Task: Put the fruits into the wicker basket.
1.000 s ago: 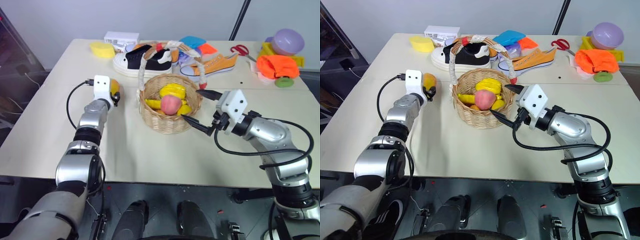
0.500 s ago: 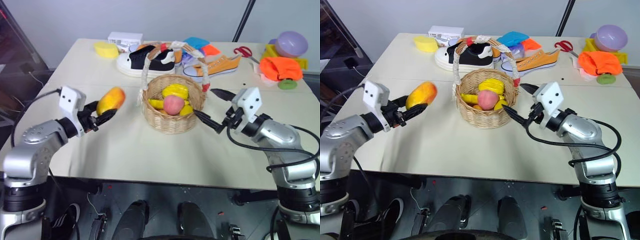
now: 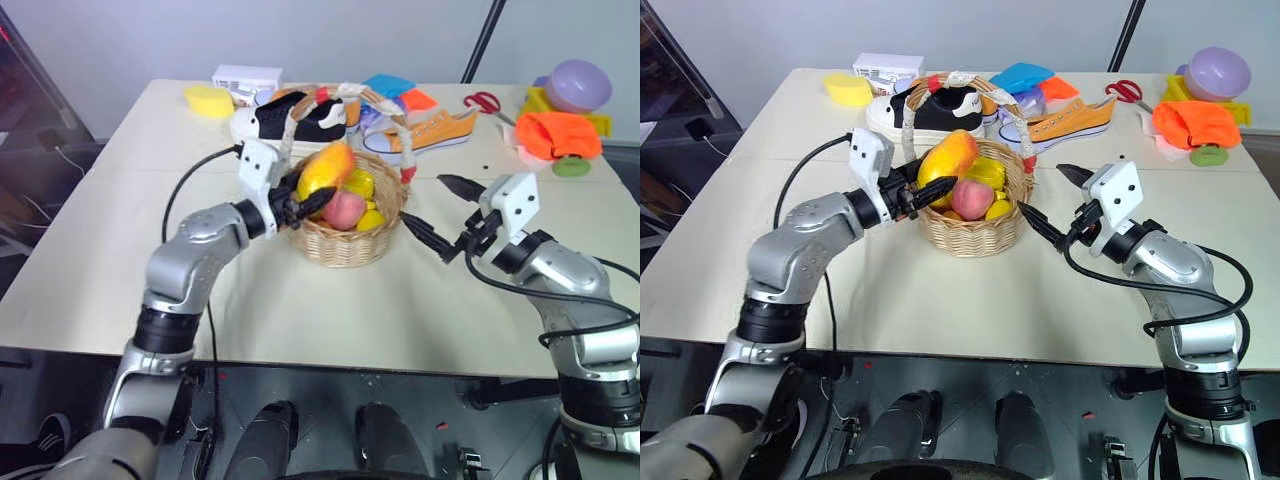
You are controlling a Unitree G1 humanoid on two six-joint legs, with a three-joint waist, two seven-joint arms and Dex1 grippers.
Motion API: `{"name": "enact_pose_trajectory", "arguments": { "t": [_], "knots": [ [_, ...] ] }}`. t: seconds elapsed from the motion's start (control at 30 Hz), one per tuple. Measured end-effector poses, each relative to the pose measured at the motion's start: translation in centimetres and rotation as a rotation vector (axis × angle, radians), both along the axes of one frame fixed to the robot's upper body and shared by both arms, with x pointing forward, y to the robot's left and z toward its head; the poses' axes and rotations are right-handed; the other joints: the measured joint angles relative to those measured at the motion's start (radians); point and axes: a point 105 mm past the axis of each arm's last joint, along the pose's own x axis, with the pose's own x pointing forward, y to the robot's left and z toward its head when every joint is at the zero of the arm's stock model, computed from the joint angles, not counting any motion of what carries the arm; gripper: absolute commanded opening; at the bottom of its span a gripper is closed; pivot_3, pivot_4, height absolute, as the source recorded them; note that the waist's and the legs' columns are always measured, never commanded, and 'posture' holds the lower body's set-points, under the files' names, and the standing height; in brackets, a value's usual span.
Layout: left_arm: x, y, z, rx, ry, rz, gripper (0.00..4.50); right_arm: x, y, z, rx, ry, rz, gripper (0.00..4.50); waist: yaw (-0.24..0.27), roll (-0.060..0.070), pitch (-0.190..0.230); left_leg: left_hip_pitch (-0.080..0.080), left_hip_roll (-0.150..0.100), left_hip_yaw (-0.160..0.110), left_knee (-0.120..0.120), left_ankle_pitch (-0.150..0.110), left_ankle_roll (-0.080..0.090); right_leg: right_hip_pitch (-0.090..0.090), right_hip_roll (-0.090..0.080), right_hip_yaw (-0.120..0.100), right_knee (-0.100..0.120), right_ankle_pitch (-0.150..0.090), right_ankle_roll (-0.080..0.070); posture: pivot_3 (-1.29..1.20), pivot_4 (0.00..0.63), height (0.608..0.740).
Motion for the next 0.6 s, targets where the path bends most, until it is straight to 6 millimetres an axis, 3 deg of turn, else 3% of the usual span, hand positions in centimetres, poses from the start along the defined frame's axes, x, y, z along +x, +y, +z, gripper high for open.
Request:
{"name": "enact_pose_trajectory", "arguments": {
  "t": [0.13,0.37,0.5,0.6],
  "knots": [
    [0.0,-0.4,-0.3,-0.019,0.012,-0.009,4.47,0.0,-0.2,-0.1,0.007,0.002,-0.017,4.5,-0.004,0.0,0.0,0.0,0.0,0.0,0.0,0.0,0.0,0.0,0.0,0.0,0.001,0.0,0.0,0.0,0.15,0.74],
    [-1.2,0.8,-1.0,0.013,-0.021,-0.01,4.47,0.7,0.5,-0.3,0.107,0.008,-0.059,4.5,-0.005,0.0,0.0,0.0,0.001,0.0,0.0,0.0,0.0,-0.001,0.0,0.0,0.001,0.0,0.0,0.0,0.15,0.74],
    [-3.7,3.6,0.2,-0.007,-0.089,-0.021,4.47,1.8,0.6,0.5,0.164,-0.017,-0.137,4.5,-0.008,0.0,0.0,0.0,0.002,0.0,-0.001,0.0,-0.001,-0.002,0.0,0.001,0.002,0.0,0.0,0.0,0.15,0.74],
    [-5.2,6.7,-0.7,0.019,-0.079,0.029,4.47,2.7,0.8,0.8,0.186,-0.027,-0.168,4.5,-0.008,0.001,-0.001,0.0,0.002,0.001,-0.001,0.0,-0.001,-0.002,0.0,0.001,0.001,0.0,0.0,0.0,0.15,0.74]
  ]
}}
